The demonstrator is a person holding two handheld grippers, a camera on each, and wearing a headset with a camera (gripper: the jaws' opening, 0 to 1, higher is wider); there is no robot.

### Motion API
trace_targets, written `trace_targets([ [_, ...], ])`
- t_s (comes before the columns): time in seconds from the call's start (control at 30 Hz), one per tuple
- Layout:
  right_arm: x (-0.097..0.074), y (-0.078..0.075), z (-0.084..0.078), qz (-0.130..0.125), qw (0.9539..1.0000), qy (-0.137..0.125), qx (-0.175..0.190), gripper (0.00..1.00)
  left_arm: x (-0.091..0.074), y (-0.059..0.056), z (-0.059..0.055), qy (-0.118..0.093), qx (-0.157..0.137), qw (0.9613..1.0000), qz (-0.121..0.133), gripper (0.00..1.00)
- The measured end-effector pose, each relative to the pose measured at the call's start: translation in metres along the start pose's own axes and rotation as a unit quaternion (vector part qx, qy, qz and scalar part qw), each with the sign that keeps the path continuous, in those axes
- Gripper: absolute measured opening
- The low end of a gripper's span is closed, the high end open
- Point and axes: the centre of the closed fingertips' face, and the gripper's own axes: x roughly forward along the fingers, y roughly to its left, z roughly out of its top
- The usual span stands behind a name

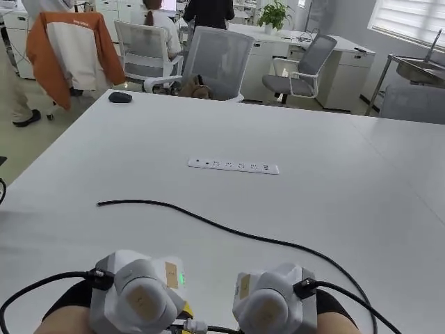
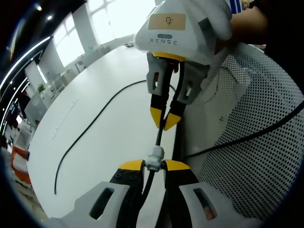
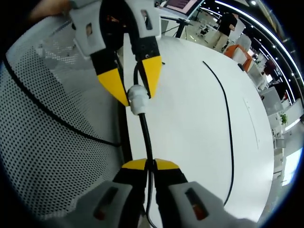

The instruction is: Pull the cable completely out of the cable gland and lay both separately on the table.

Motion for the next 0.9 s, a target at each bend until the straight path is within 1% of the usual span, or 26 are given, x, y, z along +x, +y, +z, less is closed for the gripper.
trace_targets([
  [0.1,0.001,0.002,-0.001,0.004,1.0000,0.003,-0.004,0.04,0.000,0.000,0.000,0.001,0.001,1.0000,0.001,0.17],
  [0.13,0.000,0.000,-0.002,-0.002,1.0000,0.007,-0.003,0.11,0.000,0.000,0.000,0.001,0.001,1.0000,0.000,0.17],
  [0.17,0.000,-0.002,0.000,-0.008,0.9999,0.004,-0.012,0.17,0.001,0.000,0.000,0.000,0.001,1.0000,-0.002,0.17],
  [0.2,0.000,-0.002,0.004,-0.009,0.9998,-0.005,-0.018,0.22,0.001,0.000,0.000,0.000,0.001,1.0000,-0.002,0.17],
  [0.23,0.000,-0.001,0.008,-0.007,0.9997,-0.013,-0.018,0.22,0.001,0.000,0.000,0.000,0.002,1.0000,-0.001,0.17],
  [0.3,-0.001,0.006,0.016,0.008,0.9992,-0.032,-0.024,0.19,0.001,0.000,0.000,0.000,0.001,1.0000,-0.001,0.17],
  [0.33,-0.003,0.007,0.022,0.009,0.9986,-0.046,-0.026,0.19,0.001,0.000,0.000,0.000,0.001,1.0000,-0.001,0.17],
  [0.4,-0.005,0.008,0.029,0.010,0.9976,-0.062,-0.028,0.20,0.001,0.000,0.001,0.000,0.002,1.0000,-0.002,0.17],
  [0.5,-0.011,0.010,0.041,0.017,0.9949,-0.098,-0.020,0.16,0.001,-0.002,0.001,-0.001,0.003,1.0000,-0.004,0.17],
  [0.63,-0.014,0.013,0.048,0.022,0.9929,-0.115,-0.021,0.12,0.001,-0.002,0.003,-0.004,0.005,1.0000,-0.004,0.17],
  [0.73,-0.015,0.015,0.050,0.023,0.9925,-0.116,-0.030,0.04,0.001,-0.003,0.004,-0.006,0.006,0.9999,-0.005,0.17],
  [0.9,-0.015,0.015,0.050,0.022,0.9926,-0.116,-0.027,0.03,0.001,-0.002,0.005,-0.009,0.005,0.9999,-0.001,0.17],
])
